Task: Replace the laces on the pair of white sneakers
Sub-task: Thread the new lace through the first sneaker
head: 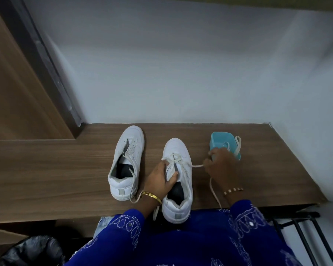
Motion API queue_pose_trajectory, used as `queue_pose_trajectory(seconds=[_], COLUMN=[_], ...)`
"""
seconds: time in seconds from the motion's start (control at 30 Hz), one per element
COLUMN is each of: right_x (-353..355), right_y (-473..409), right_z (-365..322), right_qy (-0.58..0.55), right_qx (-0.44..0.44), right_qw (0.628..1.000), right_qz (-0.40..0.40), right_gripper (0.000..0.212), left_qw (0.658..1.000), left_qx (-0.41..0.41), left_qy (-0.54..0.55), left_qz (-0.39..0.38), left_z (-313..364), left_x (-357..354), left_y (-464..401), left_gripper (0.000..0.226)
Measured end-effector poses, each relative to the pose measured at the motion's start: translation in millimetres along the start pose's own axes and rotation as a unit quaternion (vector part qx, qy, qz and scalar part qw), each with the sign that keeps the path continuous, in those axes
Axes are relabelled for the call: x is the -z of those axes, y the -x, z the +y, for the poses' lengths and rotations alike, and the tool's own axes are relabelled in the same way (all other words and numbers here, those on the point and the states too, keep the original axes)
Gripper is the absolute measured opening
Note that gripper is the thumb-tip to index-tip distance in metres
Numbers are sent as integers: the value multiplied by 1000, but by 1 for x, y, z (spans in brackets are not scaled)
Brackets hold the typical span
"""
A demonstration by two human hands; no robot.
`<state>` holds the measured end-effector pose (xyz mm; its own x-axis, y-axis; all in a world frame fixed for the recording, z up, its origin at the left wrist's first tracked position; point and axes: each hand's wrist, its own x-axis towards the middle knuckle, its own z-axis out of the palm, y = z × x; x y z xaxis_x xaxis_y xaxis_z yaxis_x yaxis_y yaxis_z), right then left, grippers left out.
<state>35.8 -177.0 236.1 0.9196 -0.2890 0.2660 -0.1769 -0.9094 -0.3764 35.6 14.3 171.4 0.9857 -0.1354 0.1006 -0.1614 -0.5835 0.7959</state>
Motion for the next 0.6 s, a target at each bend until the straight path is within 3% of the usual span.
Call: queue_pose_trajectory(seconds=[0.17, 0.3, 0.43, 0.53, 0.6], right_x=[-42, -55, -35, 0, 18], right_y=[18, 13, 11, 0, -10], right_z=[-29, -32, -26, -23, -24], right_qy=[26, 23, -179, -357, -394], right_qx=[106, 85, -17, -151, -167], right_qw=[987, 989, 979, 922, 903], right_qz=[-115, -122, -97, -24, 52], right_gripper=[46, 27, 20, 26, 32], left_qw=[1000, 999, 999, 998, 997], left_qx=[8, 11, 10, 6, 3], left_qy=[3, -4, -20, -39, -51], left_qz=[-22, -33, -45, -44, -53], left_z=[0, 2, 1, 1, 2], left_x=[2, 4, 4, 3, 2], left_y=[-1, -1, -1, -2, -3], left_gripper=[41, 46, 57, 52, 51])
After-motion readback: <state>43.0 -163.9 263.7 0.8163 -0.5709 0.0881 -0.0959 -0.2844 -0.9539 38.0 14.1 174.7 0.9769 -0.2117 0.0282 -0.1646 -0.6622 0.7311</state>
